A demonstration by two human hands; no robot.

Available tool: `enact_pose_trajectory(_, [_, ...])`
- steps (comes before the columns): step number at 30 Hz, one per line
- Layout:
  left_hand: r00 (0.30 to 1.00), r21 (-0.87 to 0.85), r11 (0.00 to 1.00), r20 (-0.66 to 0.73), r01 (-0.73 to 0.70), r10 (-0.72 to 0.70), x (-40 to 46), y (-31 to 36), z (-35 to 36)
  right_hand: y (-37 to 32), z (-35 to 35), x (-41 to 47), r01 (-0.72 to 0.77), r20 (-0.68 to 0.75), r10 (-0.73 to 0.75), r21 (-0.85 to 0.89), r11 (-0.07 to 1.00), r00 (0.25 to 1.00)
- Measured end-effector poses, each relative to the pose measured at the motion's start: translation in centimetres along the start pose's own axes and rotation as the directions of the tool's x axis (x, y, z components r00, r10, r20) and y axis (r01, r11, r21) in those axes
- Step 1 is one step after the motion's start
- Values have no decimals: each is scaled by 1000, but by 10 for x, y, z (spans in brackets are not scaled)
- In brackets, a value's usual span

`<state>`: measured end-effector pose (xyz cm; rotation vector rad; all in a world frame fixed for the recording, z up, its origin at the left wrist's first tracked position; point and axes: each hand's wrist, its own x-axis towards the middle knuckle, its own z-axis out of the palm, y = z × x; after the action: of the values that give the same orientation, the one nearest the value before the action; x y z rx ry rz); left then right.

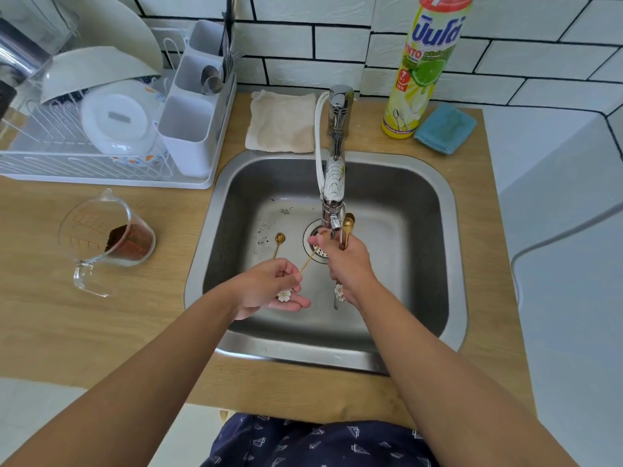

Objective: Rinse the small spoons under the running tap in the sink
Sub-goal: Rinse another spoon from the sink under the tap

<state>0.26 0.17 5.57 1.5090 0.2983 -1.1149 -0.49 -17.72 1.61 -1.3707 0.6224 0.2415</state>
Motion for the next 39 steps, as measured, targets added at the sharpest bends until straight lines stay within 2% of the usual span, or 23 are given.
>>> enact_pose_trajectory(4, [1000, -7, 1000, 10, -13, 13, 1, 0, 3, -3, -3, 0, 2, -37, -3, -14, 1000, 999])
enact_pose_trajectory(8, [1000, -10, 1000, 12, -11, 11, 1, 1, 2, -5, -3, -1, -18, 8, 18, 44, 999, 1000])
enact_pose_trajectory(12, [999, -3, 1000, 33, 19, -19, -1, 2, 3, -4, -4, -2, 19, 10, -19, 12, 1000, 1000])
enact_pose_trajectory(17, [998, 16, 1000, 63, -4, 3, 2, 3, 8, -7, -5, 1, -14, -33, 18, 122, 992, 999])
enact_pose_trajectory(21, [996, 169, 985, -68, -38, 50, 4, 4, 14, -5, -7, -3, -4, -59, 4, -4, 1000, 998])
enact_pose_trajectory(23, [987, 223, 974, -139, -44, 76, 4, 2, 16, -4, -8, -3, 2, -72, -3, -9, 1000, 997])
enact_pose_trajectory(26, [974, 287, 955, -181, -79, 135, 3, -2, 13, -4, -5, -3, -42, -40, 44, 39, 998, 998])
enact_pose_trajectory(29, [961, 302, 945, -197, -129, 194, 2, -3, 9, -5, -3, -1, -104, -21, 110, 199, 974, 994])
enact_pose_trajectory(31, [954, 305, 939, -201, -156, 224, 3, -5, 6, -5, -2, 1, -121, -6, 126, 242, 963, 992])
enact_pose_trajectory(34, [934, 332, 923, -224, -194, 277, 7, -10, 2, -2, -2, -1, -70, -12, 72, 87, 994, 997])
enact_pose_trajectory(36, [875, 493, 843, -285, -216, 391, 12, -13, 1, -1, 0, -2, -47, -58, 47, 3, 999, 997])
enact_pose_trajectory(39, [686, 812, 541, -264, -221, 677, 15, -15, 6, -3, 1, -1, -117, -144, 126, 70, 991, 982])
